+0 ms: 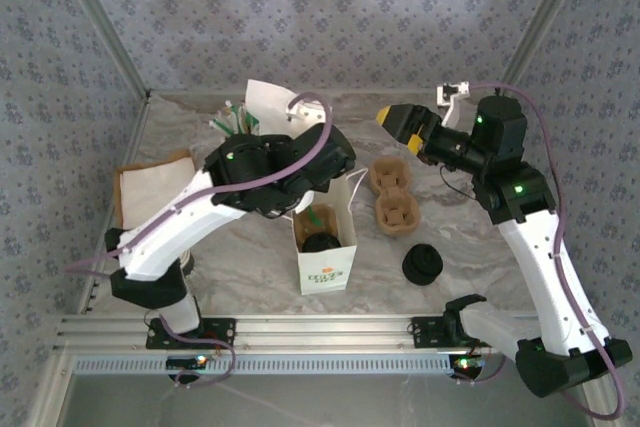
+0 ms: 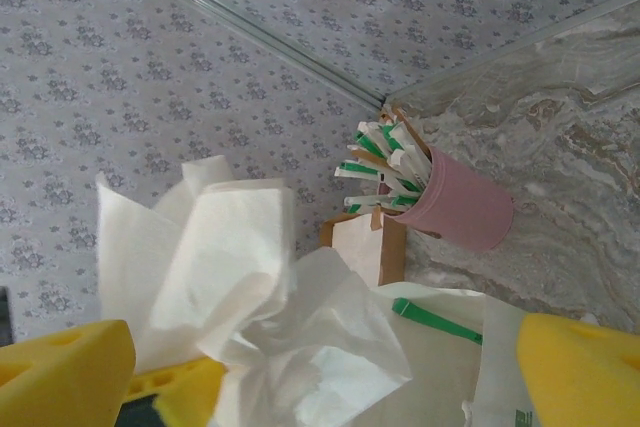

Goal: Pack the takeout coffee

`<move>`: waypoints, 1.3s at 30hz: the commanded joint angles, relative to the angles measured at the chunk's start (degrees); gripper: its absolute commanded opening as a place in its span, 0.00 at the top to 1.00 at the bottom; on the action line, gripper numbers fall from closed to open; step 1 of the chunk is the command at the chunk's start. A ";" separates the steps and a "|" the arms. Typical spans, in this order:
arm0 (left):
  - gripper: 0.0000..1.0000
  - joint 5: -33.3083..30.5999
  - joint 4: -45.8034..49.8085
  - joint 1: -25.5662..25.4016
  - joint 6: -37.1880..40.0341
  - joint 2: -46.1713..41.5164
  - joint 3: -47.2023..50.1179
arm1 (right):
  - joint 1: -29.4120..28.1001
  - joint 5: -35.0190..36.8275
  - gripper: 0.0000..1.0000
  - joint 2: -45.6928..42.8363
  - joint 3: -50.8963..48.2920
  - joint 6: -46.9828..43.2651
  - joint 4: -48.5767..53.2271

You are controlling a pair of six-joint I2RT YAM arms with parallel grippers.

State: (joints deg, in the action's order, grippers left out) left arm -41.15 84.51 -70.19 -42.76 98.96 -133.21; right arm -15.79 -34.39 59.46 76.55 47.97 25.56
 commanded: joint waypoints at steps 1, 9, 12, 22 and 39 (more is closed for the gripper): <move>1.00 1.95 8.05 -0.61 -1.24 3.71 -4.48 | 0.85 -2.09 0.00 -1.43 -0.85 0.02 -0.21; 1.00 6.52 17.79 -1.61 -3.09 15.32 -15.82 | 1.78 -3.20 0.00 -2.06 -1.73 0.55 -0.60; 1.00 7.43 17.79 -1.61 -3.97 15.55 -15.27 | 2.24 -3.56 0.00 -2.42 -1.98 0.56 -0.43; 1.00 9.51 9.65 -1.50 -7.71 8.24 -2.05 | 2.87 -4.41 0.00 -2.50 -2.88 1.25 -1.46; 1.00 22.63 -18.09 4.46 -8.42 -13.06 29.79 | 2.63 -4.42 0.00 -2.51 -3.47 2.30 -2.77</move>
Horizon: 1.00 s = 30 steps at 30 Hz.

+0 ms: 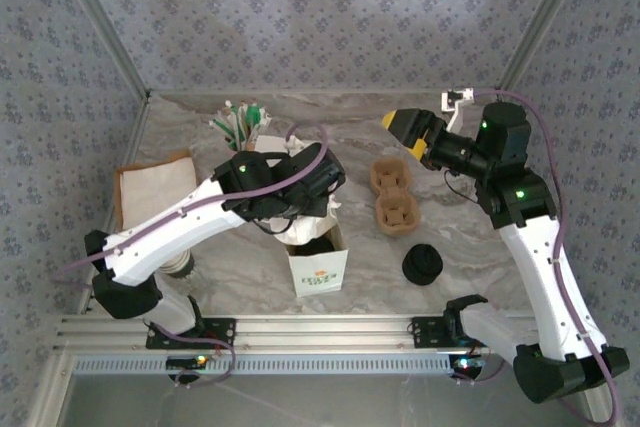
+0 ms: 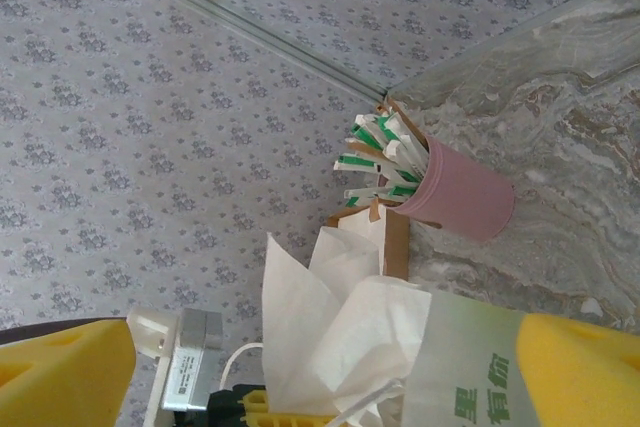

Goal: Pack the takeout coffee

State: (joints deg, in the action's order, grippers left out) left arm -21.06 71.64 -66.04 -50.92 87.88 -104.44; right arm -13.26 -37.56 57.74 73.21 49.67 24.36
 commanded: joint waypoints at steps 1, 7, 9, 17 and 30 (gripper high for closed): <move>1.00 2.65 -5.92 0.30 -0.15 -2.41 1.26 | 0.00 -1.20 0.00 -0.78 -0.20 0.61 -1.67; 1.00 3.74 -8.88 0.74 -0.62 -5.69 3.60 | -0.71 -1.28 0.00 -0.56 -0.03 0.30 -1.76; 1.00 3.74 -8.45 1.08 -1.22 -6.31 4.55 | -1.19 -1.36 0.00 -0.61 0.11 -0.08 -1.51; 1.00 5.72 -9.88 2.28 -2.78 -6.87 9.58 | -4.13 -0.94 0.02 -0.25 0.04 -1.92 -0.24; 1.00 5.83 -5.23 2.14 -2.84 0.68 7.83 | -5.11 -1.29 0.02 0.09 -0.49 -2.98 0.37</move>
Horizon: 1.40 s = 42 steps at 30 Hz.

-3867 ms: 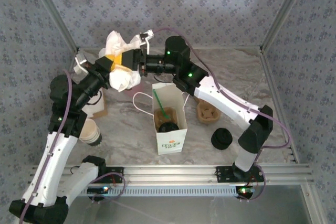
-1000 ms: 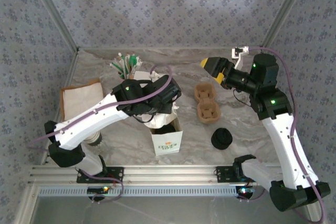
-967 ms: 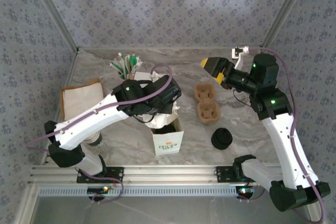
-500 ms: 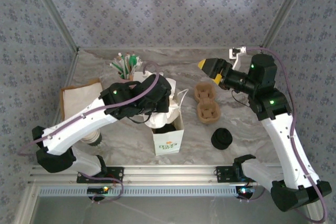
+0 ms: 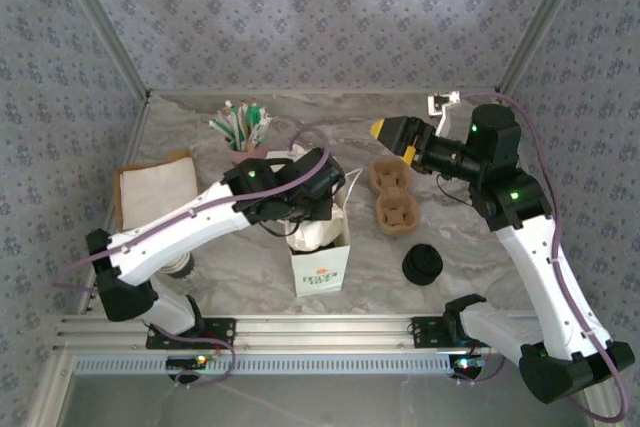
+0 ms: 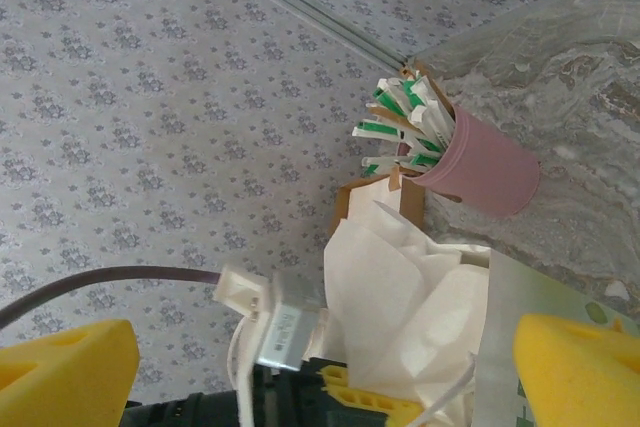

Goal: Pack the takeout coffee

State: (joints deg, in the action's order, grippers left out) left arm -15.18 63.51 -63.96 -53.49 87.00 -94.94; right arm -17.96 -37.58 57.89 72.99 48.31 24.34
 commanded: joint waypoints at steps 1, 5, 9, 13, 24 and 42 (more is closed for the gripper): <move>1.00 -0.26 3.39 0.01 -0.16 2.12 -1.98 | -0.41 -1.33 0.02 -0.01 -0.25 -1.73 0.35; 1.00 -0.97 4.43 -0.18 0.14 3.44 -2.40 | -0.50 -1.56 0.02 0.20 -0.35 -1.82 0.33; 1.00 -0.51 4.70 -0.15 0.36 4.54 -2.11 | -0.49 -1.66 0.02 0.38 -0.50 -1.82 0.07; 1.00 -0.13 5.14 -0.12 0.66 5.36 -2.26 | -0.58 -1.79 0.02 0.56 -0.58 -1.80 -0.03; 0.57 -0.52 10.25 -0.20 2.84 6.34 -11.62 | -0.94 -1.70 0.02 0.74 -0.56 -1.82 -0.18; 0.77 -9.39 18.07 2.08 6.77 10.89 -23.34 | -1.80 -1.70 0.02 0.99 -1.10 -1.82 -0.88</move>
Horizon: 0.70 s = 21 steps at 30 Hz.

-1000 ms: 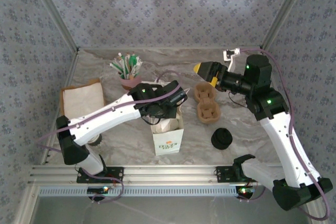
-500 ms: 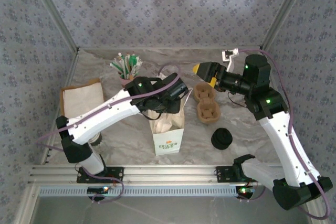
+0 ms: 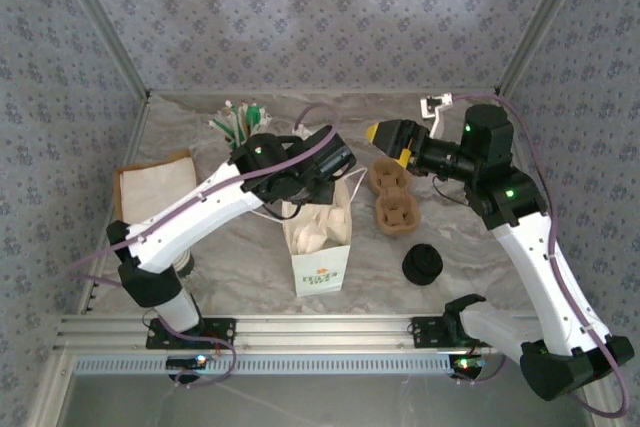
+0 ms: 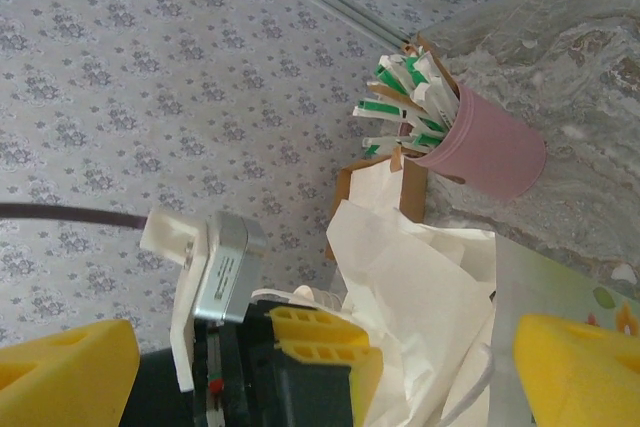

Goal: Pack the takeout coffee

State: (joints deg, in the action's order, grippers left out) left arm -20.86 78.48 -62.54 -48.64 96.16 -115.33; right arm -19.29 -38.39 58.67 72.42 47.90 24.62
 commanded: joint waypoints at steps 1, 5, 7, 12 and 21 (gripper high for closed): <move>0.77 -4.91 4.33 0.67 2.14 2.37 -4.29 | -0.51 -0.81 0.02 0.21 -0.53 -1.47 -1.08; 0.74 -9.04 8.34 0.82 1.96 4.41 -6.90 | -0.52 -0.81 0.02 0.21 -0.81 -1.76 -1.00; 0.72 -10.22 9.42 1.02 1.87 5.18 -7.19 | -0.56 -0.81 0.02 0.30 -1.05 -1.77 -1.25; 0.77 -7.61 6.94 1.72 1.87 5.69 -3.97 | -0.55 -0.95 0.02 0.60 -1.58 -1.58 -1.76; 0.96 1.57 -3.98 2.34 0.84 4.96 8.61 | -0.47 -1.25 0.02 0.40 -1.86 -1.91 -1.57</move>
State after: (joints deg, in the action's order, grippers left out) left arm -21.82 77.19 -60.69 -47.20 101.47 -107.42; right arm -19.55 -38.41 59.37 71.05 47.05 23.79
